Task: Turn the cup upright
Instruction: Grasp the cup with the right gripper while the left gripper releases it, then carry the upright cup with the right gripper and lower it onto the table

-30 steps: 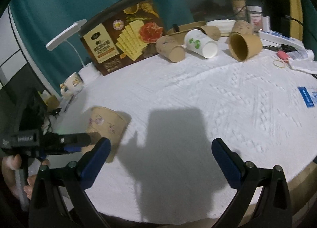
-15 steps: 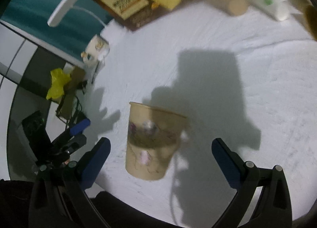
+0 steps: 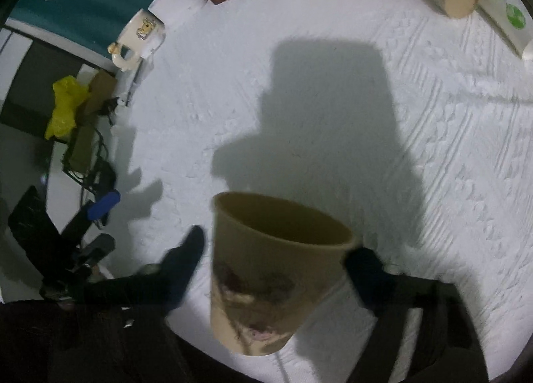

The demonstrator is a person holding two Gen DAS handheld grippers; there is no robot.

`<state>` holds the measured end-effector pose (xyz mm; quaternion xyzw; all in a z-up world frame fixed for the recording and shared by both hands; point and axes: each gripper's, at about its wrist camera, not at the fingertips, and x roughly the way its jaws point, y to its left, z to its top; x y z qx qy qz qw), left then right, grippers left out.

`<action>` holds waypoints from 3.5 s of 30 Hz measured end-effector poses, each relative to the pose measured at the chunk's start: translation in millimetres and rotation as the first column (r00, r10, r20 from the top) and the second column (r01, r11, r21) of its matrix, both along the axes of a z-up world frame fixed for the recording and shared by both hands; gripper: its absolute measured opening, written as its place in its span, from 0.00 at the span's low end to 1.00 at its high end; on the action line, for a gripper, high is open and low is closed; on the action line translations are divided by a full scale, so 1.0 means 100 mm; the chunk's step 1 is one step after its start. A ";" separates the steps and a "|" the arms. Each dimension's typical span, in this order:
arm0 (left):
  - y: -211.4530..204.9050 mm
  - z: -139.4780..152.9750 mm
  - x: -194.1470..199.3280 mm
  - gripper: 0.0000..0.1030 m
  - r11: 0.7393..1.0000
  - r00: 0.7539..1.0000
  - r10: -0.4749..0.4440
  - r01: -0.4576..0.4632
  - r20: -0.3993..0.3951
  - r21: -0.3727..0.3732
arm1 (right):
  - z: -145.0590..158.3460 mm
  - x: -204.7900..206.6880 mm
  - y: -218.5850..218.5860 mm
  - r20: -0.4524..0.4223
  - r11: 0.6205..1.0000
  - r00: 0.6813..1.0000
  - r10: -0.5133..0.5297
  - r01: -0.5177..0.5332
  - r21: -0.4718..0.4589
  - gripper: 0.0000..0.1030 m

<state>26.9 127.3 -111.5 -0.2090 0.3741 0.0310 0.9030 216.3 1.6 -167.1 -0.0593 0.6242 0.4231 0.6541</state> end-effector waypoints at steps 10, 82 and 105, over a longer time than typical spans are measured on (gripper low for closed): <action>-0.01 -0.03 0.02 0.74 1.000 1.000 -0.019 0.019 -0.003 -0.013 | 0.37 -0.01 -0.22 0.305 0.995 0.949 -0.086 0.067 0.073 0.62; -1.20 0.12 0.12 0.85 0.953 0.975 -0.223 0.223 -0.025 0.206 | 0.16 -1.69 -1.70 0.585 0.866 0.650 -0.485 0.449 0.220 0.62; -1.62 0.85 -0.07 0.87 0.902 0.926 -0.347 0.285 0.151 0.324 | 1.00 -2.12 -2.48 0.642 0.765 0.464 -0.611 0.555 0.327 0.62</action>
